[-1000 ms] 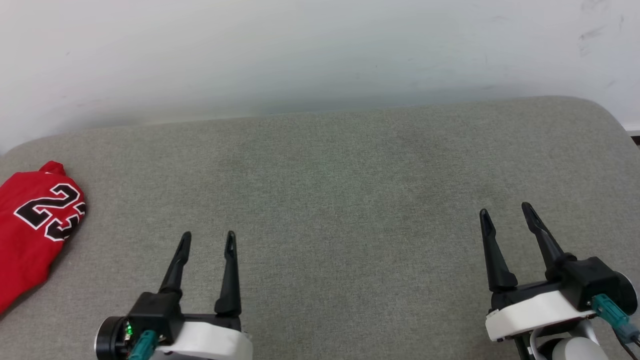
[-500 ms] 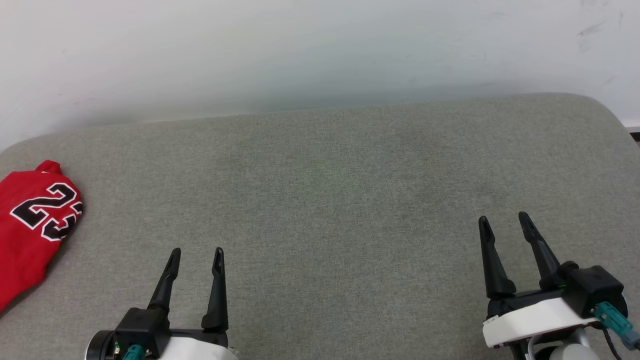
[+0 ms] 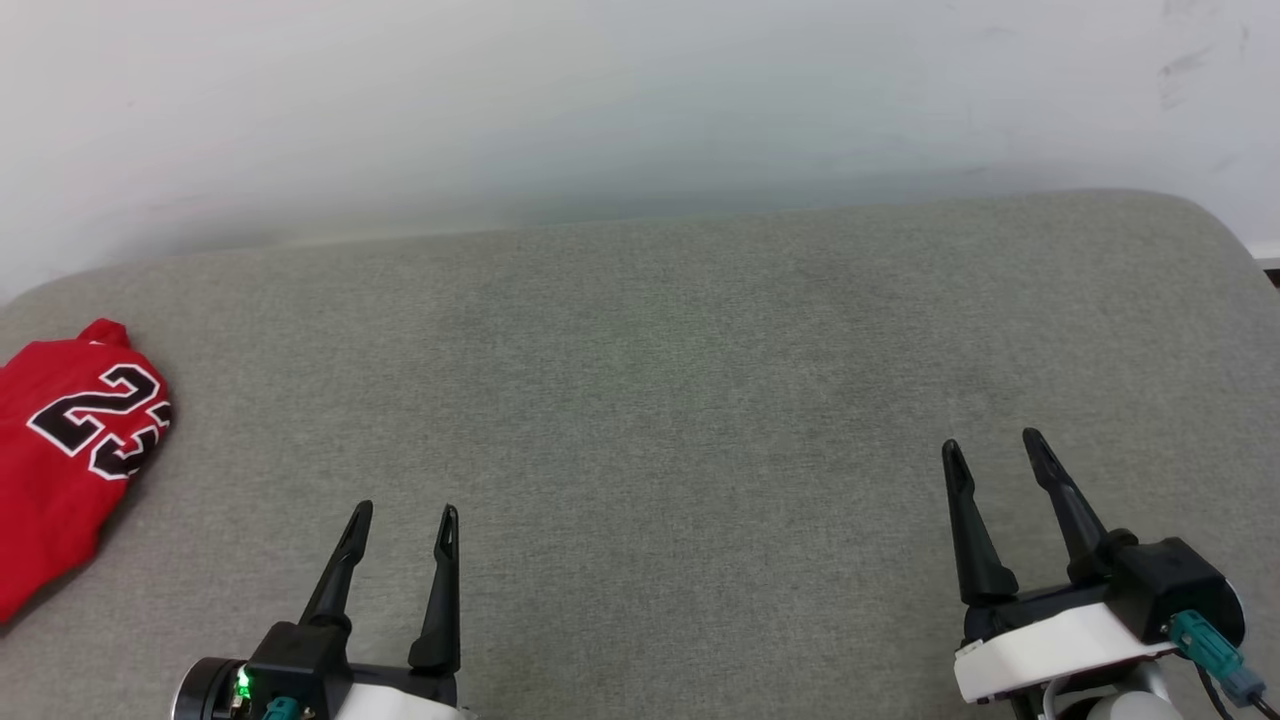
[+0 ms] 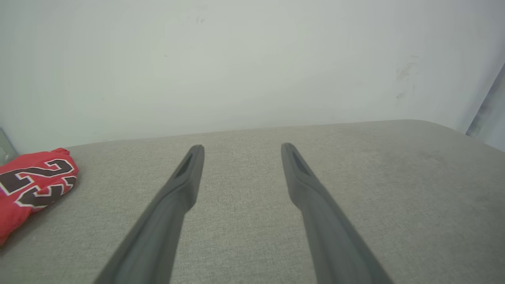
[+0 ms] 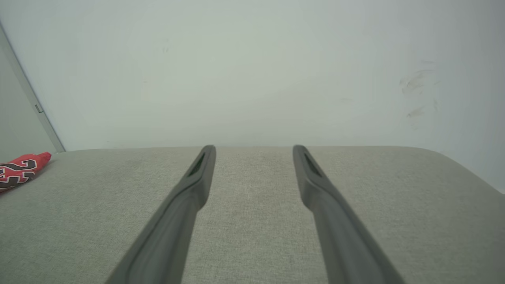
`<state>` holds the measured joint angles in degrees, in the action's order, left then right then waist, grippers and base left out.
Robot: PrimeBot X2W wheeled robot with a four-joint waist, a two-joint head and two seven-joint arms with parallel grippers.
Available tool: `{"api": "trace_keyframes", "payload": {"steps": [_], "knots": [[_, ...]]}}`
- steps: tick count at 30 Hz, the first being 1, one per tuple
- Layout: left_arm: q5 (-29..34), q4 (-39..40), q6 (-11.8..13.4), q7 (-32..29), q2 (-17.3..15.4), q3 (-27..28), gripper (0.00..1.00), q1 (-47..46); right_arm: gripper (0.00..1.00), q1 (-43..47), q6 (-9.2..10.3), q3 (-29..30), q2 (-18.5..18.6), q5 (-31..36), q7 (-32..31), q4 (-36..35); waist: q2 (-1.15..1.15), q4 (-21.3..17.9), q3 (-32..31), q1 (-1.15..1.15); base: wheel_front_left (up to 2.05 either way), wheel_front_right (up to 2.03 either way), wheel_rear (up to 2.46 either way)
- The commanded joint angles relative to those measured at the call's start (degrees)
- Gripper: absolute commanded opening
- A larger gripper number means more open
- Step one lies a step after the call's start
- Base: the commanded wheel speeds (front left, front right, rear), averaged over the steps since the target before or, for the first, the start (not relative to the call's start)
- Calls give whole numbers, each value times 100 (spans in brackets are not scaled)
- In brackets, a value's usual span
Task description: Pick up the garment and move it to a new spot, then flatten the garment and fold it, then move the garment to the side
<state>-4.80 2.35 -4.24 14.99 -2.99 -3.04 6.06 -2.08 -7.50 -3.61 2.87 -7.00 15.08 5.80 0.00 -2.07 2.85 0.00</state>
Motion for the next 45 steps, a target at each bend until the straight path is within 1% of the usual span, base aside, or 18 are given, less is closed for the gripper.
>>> {"api": "trace_keyframes", "payload": {"steps": [1, 6, 11, 25, 31, 38, 45], "knots": [[-11, -4, -28, 30, 11, 31, 100, 2, 100, 61, 2, -11, 1, -7, 14, 16, 0, 43, -9, 0, 0, 0, 0], [-65, -35, -81, 29, 13, 63, 100, -8, 100, 108, 2, -34, 1, -18, 14, 30, 0, 232, -29, 0, 0, 0, 0], [-69, -41, -54, 24, 14, 105, 100, 25, 100, 110, 2, -128, 0, -69, 14, 11, 0, 535, -44, 0, 0, 0, 0], [-9, 101, 14, 24, 14, 352, 100, 233, 100, 266, 2, -533, 1, -219, 14, 45, 0, 1842, -220, 0, 0, 0, 0], [59, 181, -10, 24, 14, 446, 100, 363, 100, 327, 2, -682, 0, -291, 14, 95, 0, 2283, -315, 0, 0, 0, 0], [73, 250, 0, 24, 14, 464, 100, 477, 100, 349, 2, -785, 1, -358, 14, 137, 0, 2614, -351, 0, 0, 0, 0], [92, 263, 3, 24, 14, 479, 100, 513, 100, 352, 2, -824, 1, -394, 14, 137, 0, 2727, -336, 0, 0, 0, 0]]}}
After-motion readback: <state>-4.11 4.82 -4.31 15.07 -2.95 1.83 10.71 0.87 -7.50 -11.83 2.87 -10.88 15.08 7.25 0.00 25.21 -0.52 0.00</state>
